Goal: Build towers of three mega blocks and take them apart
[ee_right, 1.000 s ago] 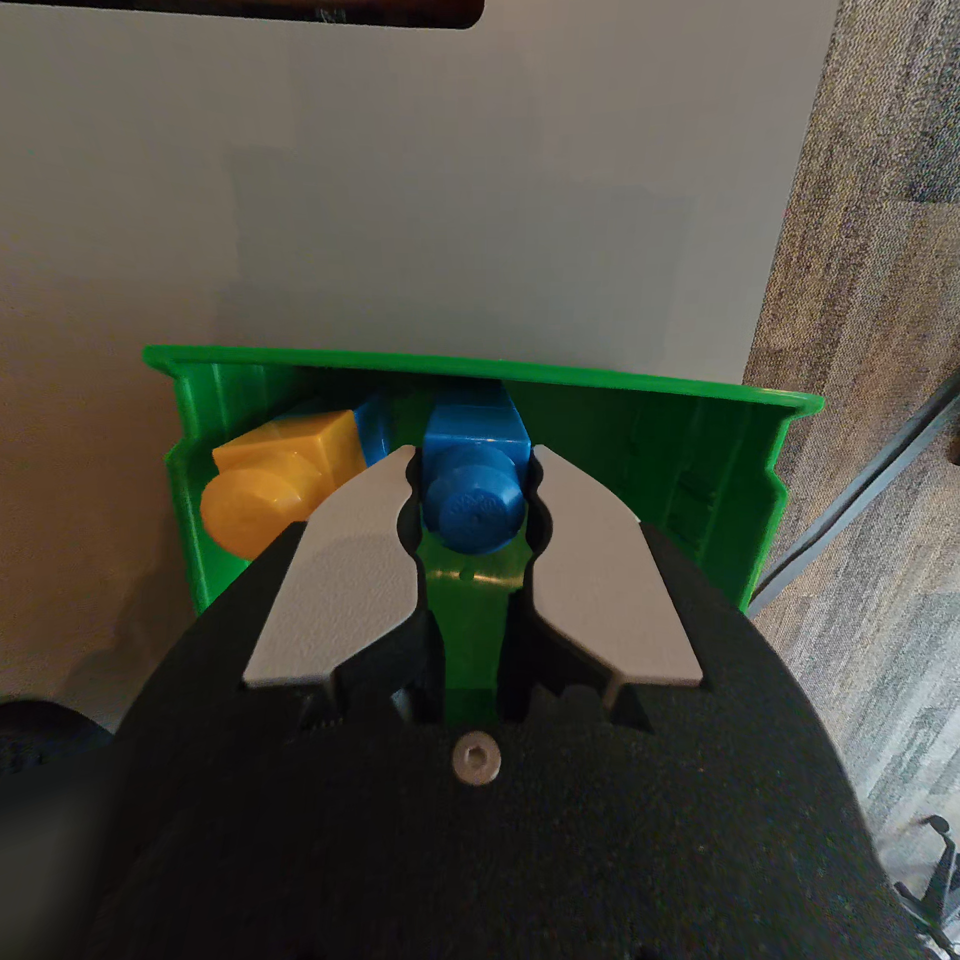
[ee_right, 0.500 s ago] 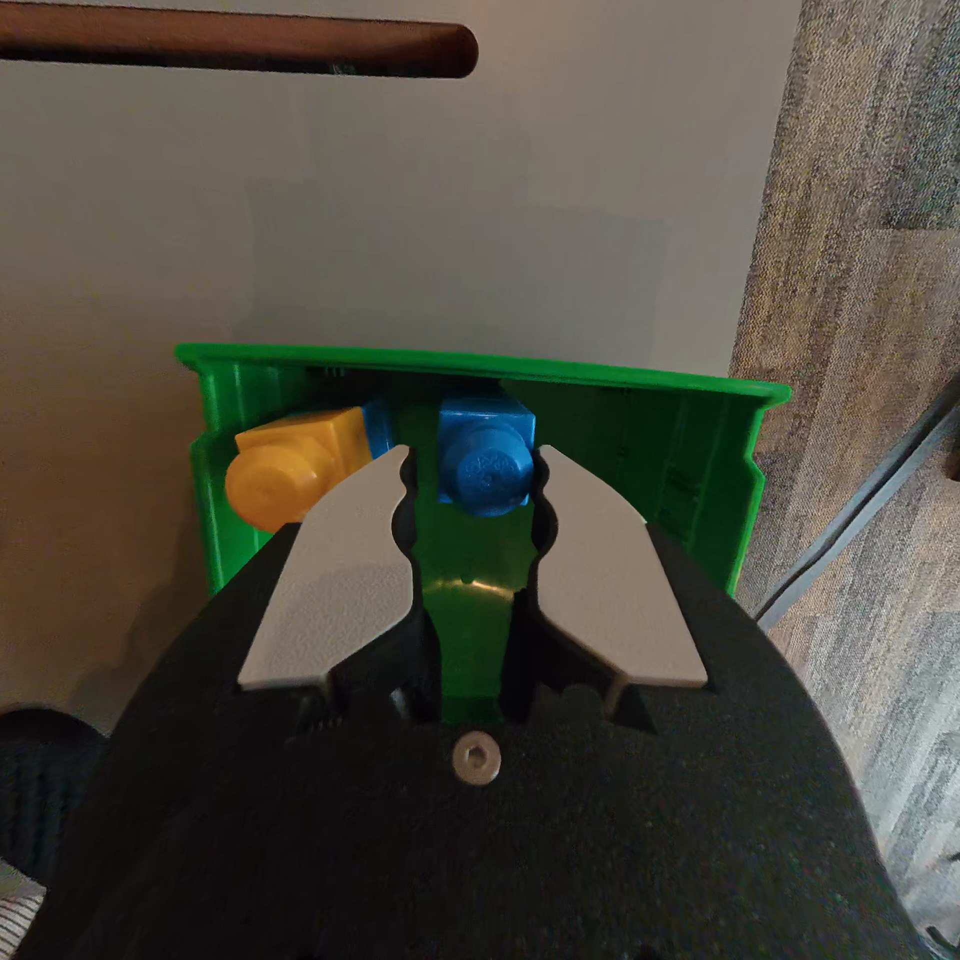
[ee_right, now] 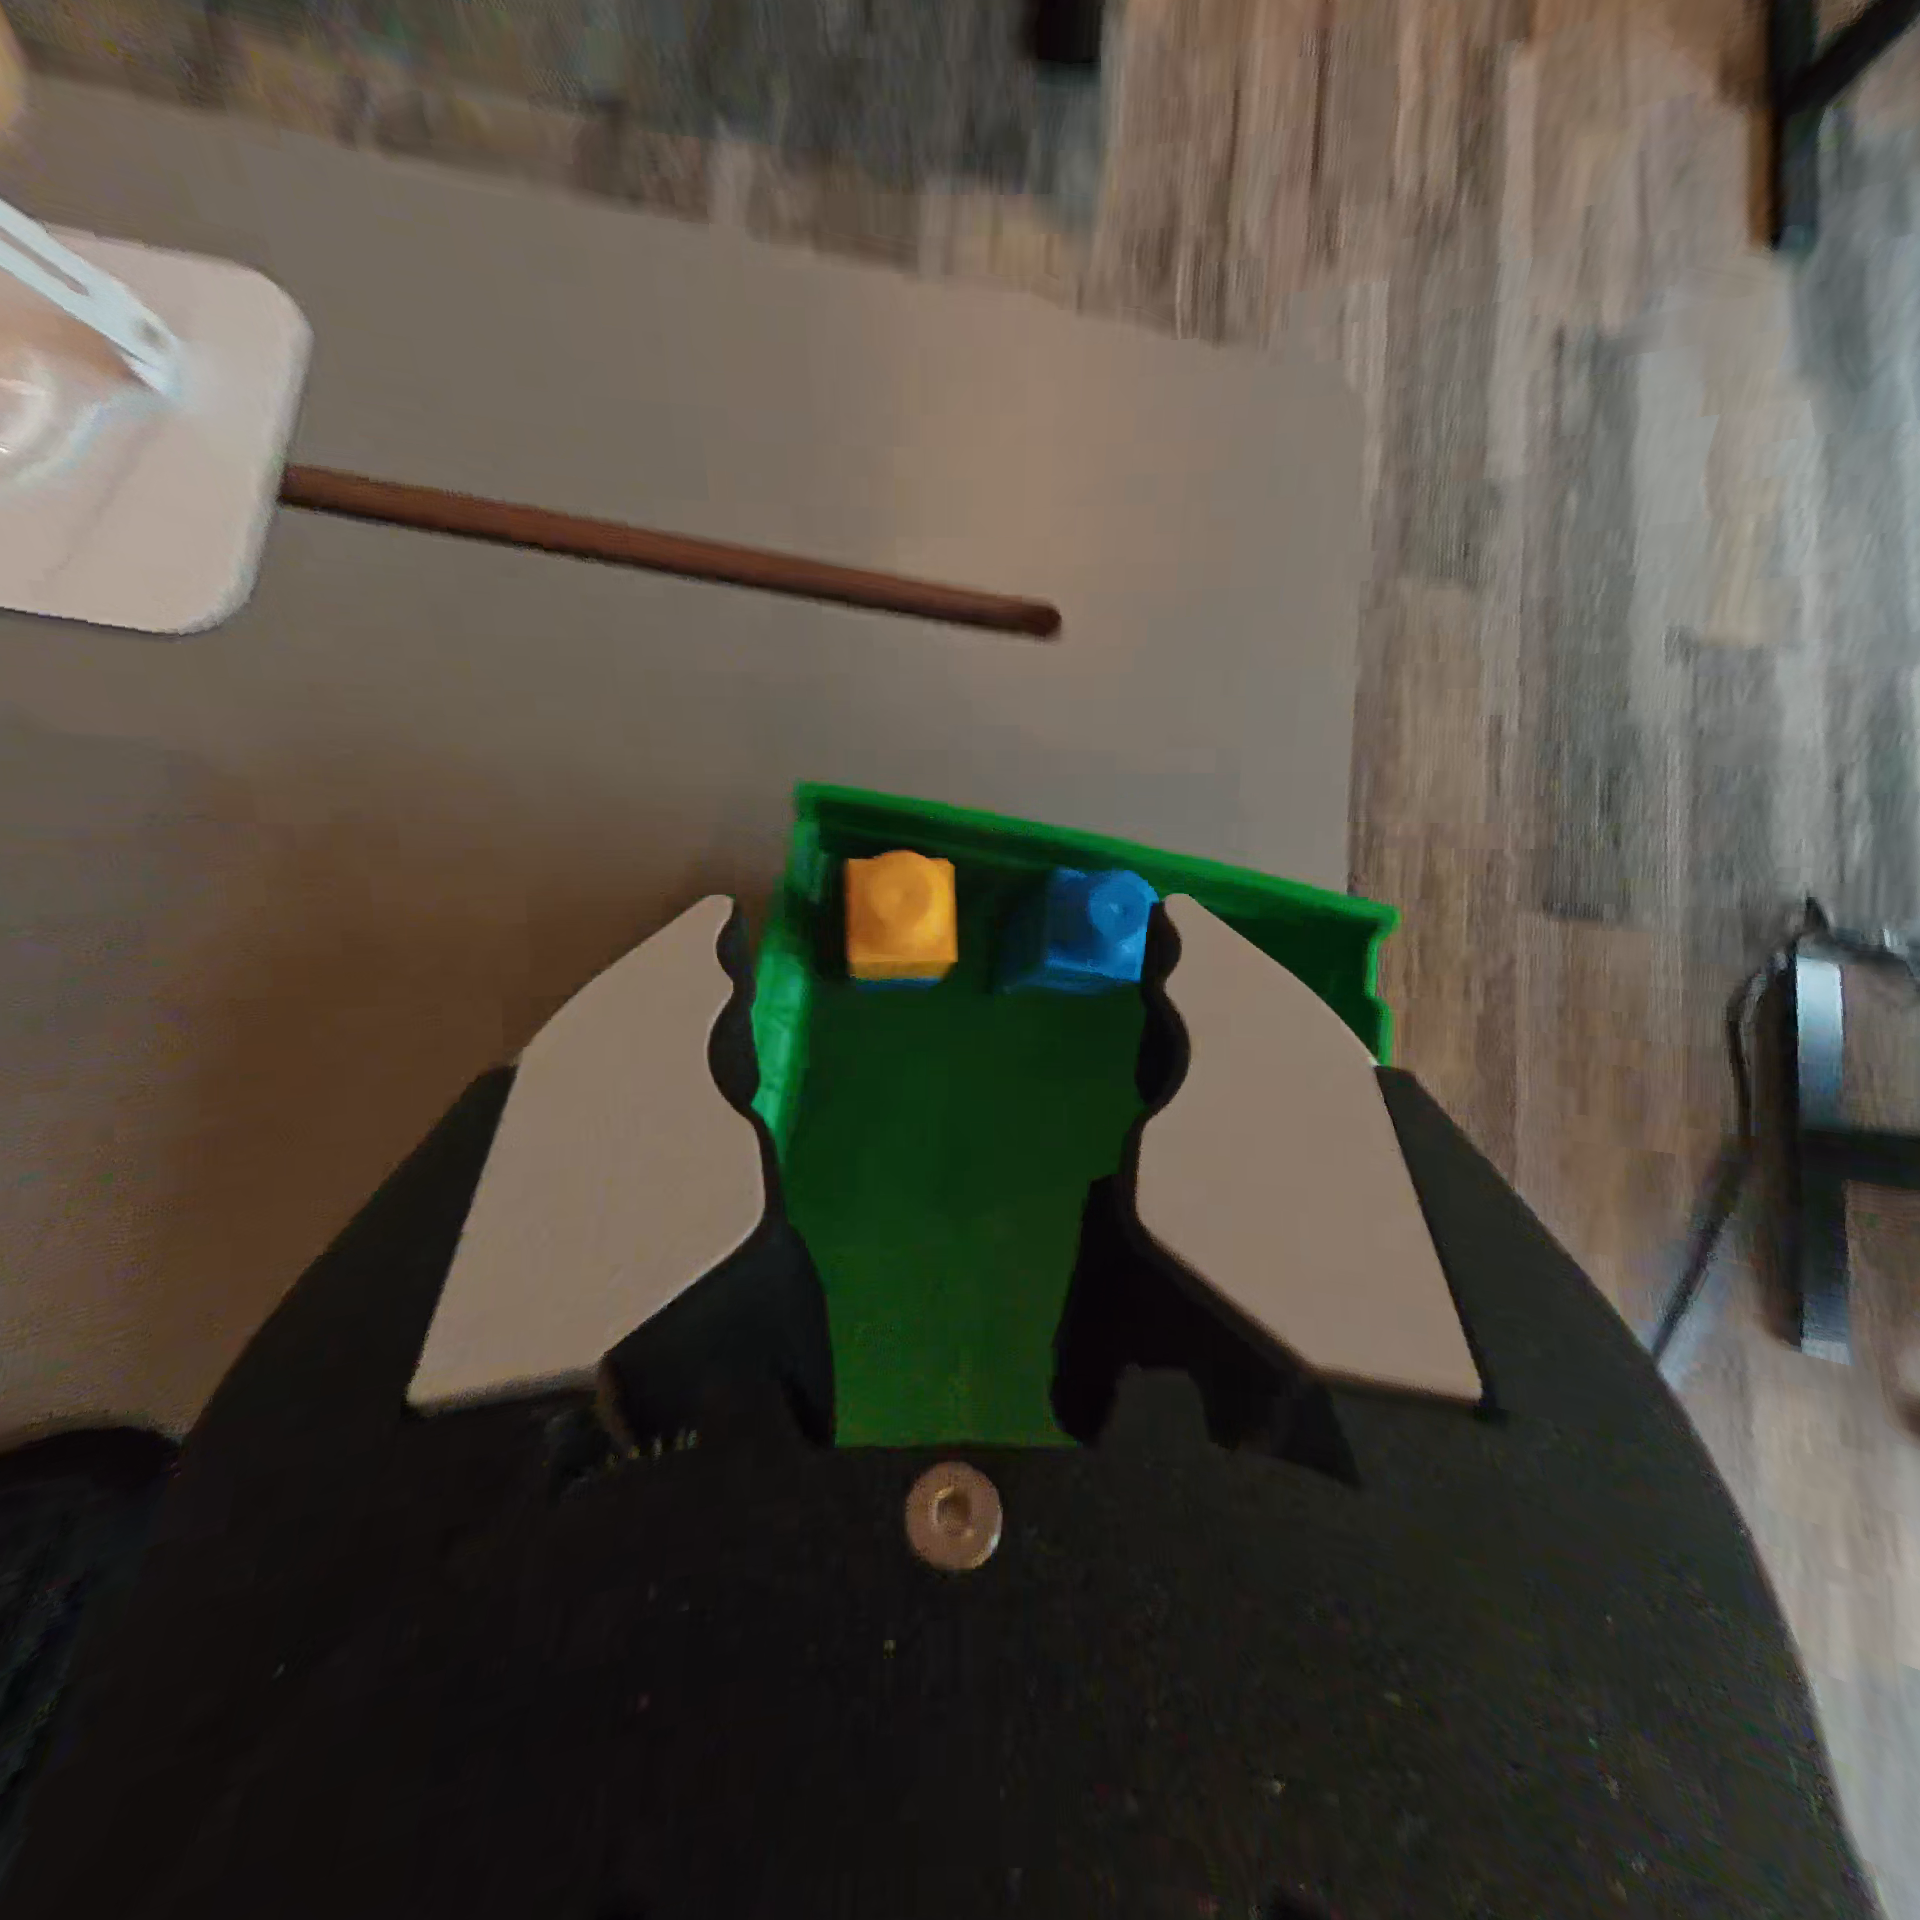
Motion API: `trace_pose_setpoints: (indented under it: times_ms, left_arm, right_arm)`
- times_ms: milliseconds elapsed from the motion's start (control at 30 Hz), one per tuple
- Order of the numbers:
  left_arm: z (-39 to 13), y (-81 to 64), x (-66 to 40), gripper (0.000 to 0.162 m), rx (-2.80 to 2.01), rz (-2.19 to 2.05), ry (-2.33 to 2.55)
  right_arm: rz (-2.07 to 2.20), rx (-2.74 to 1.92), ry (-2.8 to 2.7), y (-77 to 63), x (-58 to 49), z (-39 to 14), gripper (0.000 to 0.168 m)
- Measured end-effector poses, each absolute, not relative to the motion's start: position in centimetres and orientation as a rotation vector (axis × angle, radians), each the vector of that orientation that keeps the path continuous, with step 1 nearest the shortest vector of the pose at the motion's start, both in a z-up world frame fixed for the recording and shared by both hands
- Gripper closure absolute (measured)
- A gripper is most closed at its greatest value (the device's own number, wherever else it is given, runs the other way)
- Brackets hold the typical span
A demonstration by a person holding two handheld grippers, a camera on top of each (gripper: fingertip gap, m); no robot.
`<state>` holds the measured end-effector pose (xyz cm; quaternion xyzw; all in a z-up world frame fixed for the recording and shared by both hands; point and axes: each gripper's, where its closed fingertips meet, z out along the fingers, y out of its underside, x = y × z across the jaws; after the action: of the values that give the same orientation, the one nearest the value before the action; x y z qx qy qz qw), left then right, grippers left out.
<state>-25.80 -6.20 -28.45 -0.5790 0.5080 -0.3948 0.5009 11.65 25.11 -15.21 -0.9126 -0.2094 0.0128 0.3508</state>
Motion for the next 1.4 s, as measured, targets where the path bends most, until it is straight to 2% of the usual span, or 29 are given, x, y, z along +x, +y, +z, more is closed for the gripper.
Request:
trace_pose_setpoints:
  times_ms: [167, 367, 767, 867, 1033, 1300, 1400]
  left_arm:
    - [-28.3, -6.2, -25.9, 0.089, -1.389, -0.937, 1.217]
    - [-28.2, -6.0, -26.0, 0.089, -1.392, -0.939, 1.201]
    - [-27.1, -5.7, -26.8, 0.088, -1.359, -0.94, 1.124]
    - [-25.7, -5.7, -27.2, 0.087, -1.348, -0.943, 1.08]
    - [-23.2, -5.8, -28.0, 0.084, -1.364, -0.865, 1.037]
    - [-20.5, -7.4, -30.6, 0.081, -1.435, -0.667, 0.926]
    - [-19.8, -7.9, -33.5, 0.085, -1.54, -0.533, 0.85]
  right_arm:
    - [0.181, -2.087, -0.584, 21.0, 7.2, -11.5, 0.089]
    - [0.197, -1.874, -0.583, 15.5, 4.0, -10.5, 0.072]
    - [0.041, -1.713, -0.633, 5.3, -1.0, -16.7, 0.049]
    - [0.084, -1.693, -0.58, 4.3, -1.9, -18.5, 0.049]
    - [0.05, -1.585, -0.512, 3.6, -2.9, -21.0, 0.037]
    - [0.152, -1.491, -0.438, 2.5, -4.8, -23.7, 0.042]
    - [0.179, -1.512, -0.44, 2.7, -4.7, -24.2, 0.043]
